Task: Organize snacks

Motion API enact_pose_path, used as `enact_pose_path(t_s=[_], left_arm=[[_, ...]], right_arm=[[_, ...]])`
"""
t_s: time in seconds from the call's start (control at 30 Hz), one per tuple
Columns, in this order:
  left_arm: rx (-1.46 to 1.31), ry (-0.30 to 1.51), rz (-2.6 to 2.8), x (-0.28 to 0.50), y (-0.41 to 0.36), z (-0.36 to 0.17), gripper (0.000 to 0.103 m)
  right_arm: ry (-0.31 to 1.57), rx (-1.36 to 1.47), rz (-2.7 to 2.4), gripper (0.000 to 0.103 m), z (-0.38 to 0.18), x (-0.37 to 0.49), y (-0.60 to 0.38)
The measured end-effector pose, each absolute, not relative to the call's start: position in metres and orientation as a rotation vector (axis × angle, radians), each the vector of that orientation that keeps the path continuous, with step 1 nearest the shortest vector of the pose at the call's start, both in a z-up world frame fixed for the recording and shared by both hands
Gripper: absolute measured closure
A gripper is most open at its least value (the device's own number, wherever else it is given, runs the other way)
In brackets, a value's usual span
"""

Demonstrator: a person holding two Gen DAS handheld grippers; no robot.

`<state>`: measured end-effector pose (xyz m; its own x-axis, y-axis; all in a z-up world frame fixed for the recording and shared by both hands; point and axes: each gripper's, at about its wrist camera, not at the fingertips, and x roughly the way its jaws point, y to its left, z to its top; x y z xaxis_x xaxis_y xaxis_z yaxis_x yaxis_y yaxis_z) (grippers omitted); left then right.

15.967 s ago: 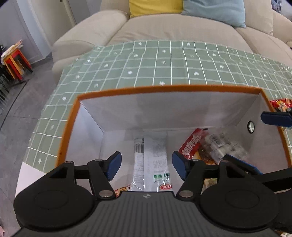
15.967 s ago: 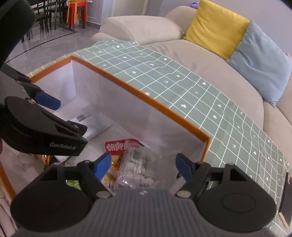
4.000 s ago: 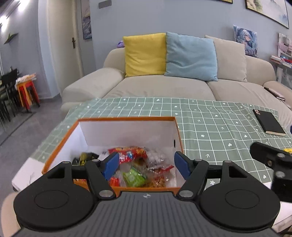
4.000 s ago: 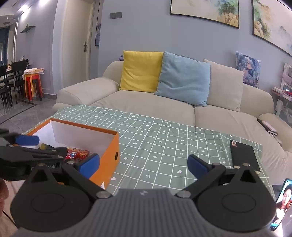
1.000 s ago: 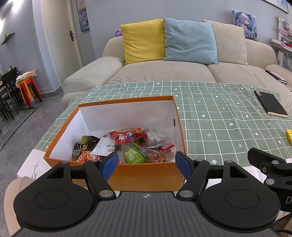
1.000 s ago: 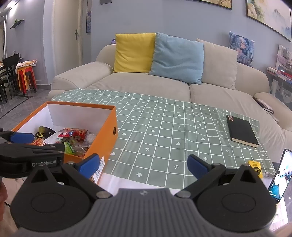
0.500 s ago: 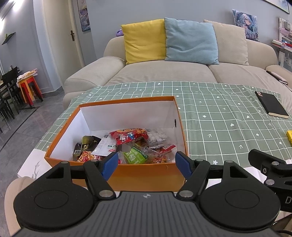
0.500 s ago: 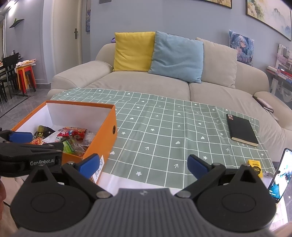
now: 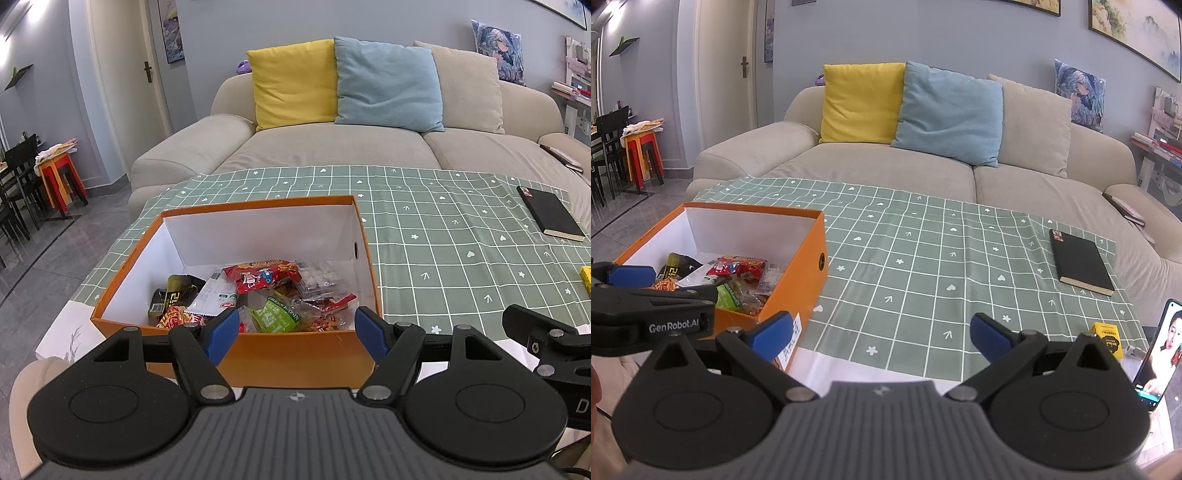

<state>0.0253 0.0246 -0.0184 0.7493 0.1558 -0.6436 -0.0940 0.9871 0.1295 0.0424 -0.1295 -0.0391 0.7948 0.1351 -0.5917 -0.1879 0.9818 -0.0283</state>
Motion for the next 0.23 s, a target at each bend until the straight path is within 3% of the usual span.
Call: enact_pose_path(t_s=[0.23], left_arm=[[0.086, 0.710, 0.133, 0.0249, 0.0242, -0.0189, 0.019]], right_arm=[[0.632, -0.088, 0.175, 0.004, -0.0420, 0.0426, -0.1291]])
